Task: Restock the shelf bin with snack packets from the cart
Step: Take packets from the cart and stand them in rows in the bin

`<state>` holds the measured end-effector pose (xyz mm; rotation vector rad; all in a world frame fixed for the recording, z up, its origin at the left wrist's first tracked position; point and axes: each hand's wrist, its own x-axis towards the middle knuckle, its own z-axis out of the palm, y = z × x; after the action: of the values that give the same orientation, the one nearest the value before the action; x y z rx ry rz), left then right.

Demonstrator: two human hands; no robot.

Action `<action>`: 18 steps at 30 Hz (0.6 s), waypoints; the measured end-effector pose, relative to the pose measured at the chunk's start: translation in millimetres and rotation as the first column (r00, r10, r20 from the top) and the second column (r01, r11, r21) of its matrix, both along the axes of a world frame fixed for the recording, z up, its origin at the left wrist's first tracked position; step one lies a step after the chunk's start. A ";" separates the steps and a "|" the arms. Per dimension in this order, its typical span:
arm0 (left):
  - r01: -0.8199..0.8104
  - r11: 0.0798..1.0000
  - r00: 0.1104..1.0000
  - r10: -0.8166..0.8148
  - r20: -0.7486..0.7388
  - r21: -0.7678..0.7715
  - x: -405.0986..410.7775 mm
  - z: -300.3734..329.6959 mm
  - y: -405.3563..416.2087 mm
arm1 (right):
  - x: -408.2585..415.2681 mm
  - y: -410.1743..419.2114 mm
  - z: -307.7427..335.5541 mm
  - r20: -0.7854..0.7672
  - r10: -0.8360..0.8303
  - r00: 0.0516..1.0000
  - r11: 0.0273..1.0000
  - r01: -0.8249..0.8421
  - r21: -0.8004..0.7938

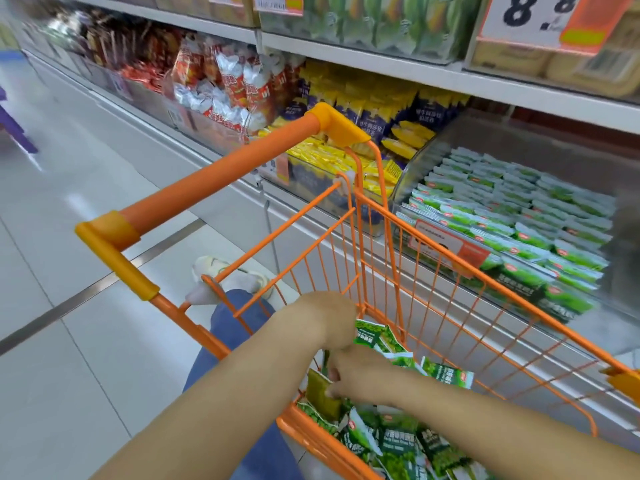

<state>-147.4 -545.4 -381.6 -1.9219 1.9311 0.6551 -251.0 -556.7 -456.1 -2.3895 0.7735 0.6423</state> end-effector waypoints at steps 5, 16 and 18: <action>-0.132 0.973 0.977 0.096 -0.189 -0.188 -1.9 9.9 -1.0 | -15.8 -30.7 54.2 0.041 -0.158 0.987 0.982 0.153 0.111; -0.123 0.836 0.886 -0.150 -0.439 -0.534 -15.4 25.2 5.4 | -82.3 -72.8 109.9 0.060 -0.934 0.351 0.220 0.435 0.873; -0.180 0.775 0.870 -0.162 -0.465 -0.606 -15.7 25.9 4.9 | -80.0 -67.5 107.8 0.055 -0.919 0.391 0.239 0.439 0.866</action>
<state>-163.1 -540.5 -355.7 -2.3099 2.7562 0.5784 -331.0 -624.2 -348.3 -1.0344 0.9721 -0.2162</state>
